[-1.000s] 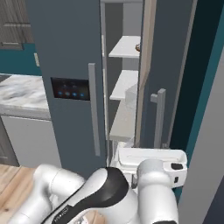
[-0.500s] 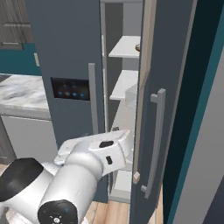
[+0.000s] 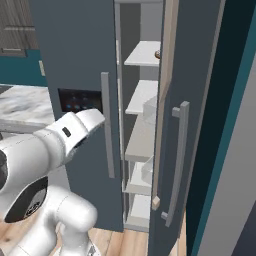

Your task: Take the donut and cake from the fridge and place them on the empty tray on the dining counter.

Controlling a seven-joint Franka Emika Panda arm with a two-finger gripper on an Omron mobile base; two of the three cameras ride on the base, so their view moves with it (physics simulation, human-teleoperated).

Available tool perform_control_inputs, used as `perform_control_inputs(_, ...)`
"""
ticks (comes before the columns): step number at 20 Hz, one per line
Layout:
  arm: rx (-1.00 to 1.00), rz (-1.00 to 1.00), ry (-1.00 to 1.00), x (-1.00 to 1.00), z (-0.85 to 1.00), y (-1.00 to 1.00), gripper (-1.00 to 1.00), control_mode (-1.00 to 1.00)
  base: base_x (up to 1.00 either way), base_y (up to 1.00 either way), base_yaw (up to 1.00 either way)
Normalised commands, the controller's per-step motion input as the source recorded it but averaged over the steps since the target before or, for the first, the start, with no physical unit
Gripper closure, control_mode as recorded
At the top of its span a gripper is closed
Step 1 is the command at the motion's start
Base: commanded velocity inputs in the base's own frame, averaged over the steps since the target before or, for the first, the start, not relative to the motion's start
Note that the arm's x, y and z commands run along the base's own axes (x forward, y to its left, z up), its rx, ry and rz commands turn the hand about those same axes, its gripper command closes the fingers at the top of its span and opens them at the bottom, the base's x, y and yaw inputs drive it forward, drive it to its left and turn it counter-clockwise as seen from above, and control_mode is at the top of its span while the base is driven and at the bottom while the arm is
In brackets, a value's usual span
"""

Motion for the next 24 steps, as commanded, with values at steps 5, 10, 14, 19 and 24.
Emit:
perform_control_inputs(5, -0.63, -0.13, 0.0, 0.79, -0.45, 0.76, -1.0, -1.0, 0.0, 0.0, 0.0)
perform_control_inputs(10, -0.52, -0.2, 0.04, 0.81, -0.43, 0.31, -1.0, -1.0, 0.0, 0.0, 0.0)
perform_control_inputs(14, -0.18, -0.17, 0.06, 0.87, -0.31, -0.04, -1.0, -1.0, 0.0, 0.0, 0.0)
perform_control_inputs(19, -0.06, -0.1, 0.05, 0.75, -0.13, -0.52, -1.0, -1.0, 0.0, 0.0, 0.0)
perform_control_inputs(24, 0.01, -0.08, 0.12, 0.68, 0.0, -0.98, -1.0, -1.0, 0.0, 0.0, 0.0)
